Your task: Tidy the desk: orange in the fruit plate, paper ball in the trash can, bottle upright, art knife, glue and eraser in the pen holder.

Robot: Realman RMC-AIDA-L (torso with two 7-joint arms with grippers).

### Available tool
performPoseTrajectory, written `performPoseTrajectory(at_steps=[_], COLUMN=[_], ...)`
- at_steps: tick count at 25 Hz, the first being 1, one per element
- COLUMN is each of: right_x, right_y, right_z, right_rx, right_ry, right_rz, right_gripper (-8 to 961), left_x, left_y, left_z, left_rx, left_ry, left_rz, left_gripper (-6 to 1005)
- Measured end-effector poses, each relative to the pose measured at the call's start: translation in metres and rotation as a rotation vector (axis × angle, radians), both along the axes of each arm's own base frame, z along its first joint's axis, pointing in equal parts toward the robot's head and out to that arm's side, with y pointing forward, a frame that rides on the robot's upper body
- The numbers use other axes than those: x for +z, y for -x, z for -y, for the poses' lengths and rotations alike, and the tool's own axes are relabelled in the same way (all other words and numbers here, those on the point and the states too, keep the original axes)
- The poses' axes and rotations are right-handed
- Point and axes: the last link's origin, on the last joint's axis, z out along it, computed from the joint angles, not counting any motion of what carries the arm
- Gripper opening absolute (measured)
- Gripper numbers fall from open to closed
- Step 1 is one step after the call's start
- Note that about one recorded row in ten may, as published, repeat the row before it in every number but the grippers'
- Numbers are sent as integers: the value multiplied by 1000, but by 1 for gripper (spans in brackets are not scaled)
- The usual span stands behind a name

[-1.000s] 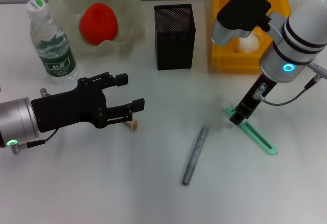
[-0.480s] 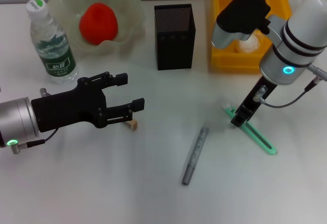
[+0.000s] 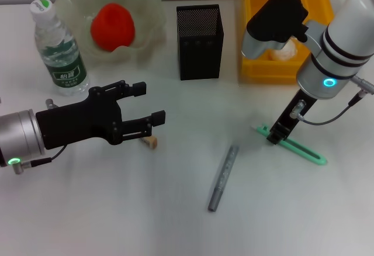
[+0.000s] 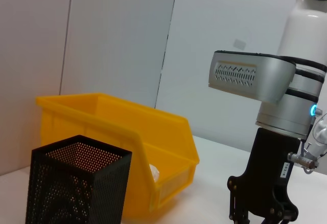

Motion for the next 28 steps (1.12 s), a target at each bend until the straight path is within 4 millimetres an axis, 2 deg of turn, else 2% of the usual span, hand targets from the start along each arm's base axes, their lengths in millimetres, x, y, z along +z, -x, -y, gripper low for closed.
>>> performPoseTrajectory(at_steps=[4,14,17,21,28], right_x=[-1,0,3,14,57], right_y=[-1,0,6,25,54], right_z=[0,1,-1,-1,-2], right_rx=[4,5,17,69,228], right_ry=[1,5,-10,-46,-167], right_rz=[4,7,-22,-150,-536], right_gripper=[212,206,188,171,172], left_x=[0,0,0,0,0], left_y=[-1,-1,-1,-1,-3], left_z=[-2,-3,-3,-3,-4], left_rx=[-1,-3,-3,-2,-5], left_ry=[-2,-1,-1,0,-3], left_rz=[-4,-7,-7,-6,-3], left_gripper=[807,806,806,806,807])
